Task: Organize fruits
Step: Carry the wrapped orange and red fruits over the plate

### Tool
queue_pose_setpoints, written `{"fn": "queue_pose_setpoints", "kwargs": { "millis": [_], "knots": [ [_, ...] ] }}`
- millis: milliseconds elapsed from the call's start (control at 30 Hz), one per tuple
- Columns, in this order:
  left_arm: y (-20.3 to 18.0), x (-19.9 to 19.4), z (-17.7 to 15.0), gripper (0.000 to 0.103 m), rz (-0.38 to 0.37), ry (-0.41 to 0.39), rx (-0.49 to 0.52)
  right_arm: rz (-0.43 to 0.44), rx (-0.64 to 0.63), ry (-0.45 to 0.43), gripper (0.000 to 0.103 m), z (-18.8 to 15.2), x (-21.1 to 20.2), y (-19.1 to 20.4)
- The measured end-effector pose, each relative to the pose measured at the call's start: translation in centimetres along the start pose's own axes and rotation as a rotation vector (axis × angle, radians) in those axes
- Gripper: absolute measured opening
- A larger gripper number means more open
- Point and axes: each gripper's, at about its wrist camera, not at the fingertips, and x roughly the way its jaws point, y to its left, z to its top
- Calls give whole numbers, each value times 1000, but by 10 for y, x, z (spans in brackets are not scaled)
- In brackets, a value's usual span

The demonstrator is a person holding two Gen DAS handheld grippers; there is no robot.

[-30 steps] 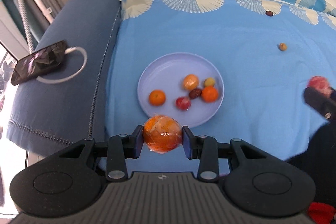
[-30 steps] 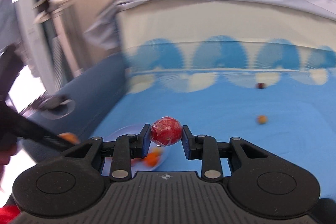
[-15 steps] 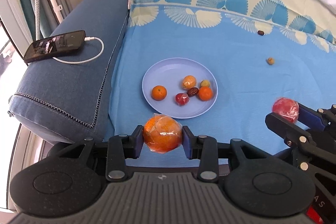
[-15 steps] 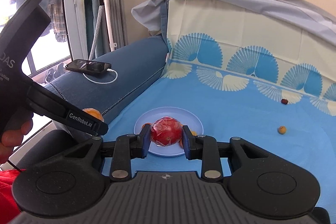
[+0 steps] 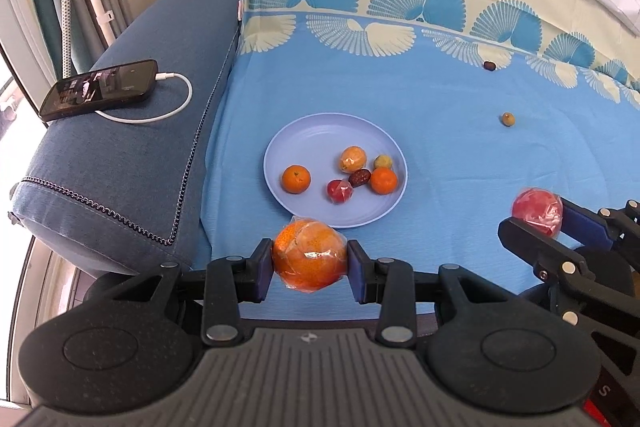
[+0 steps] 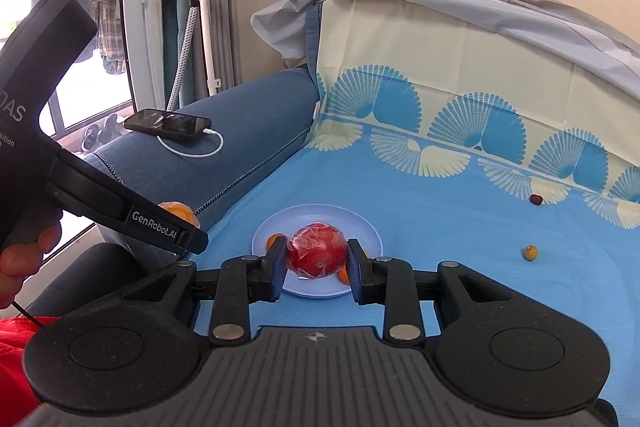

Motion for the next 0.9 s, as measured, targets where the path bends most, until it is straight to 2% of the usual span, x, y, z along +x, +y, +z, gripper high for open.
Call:
{"fn": "queue_pose_setpoints", "kwargs": {
  "millis": [900],
  "knots": [
    [13, 25, 3, 42, -26, 48, -28, -1, -13, 67, 33, 1, 22, 4]
  ]
}}
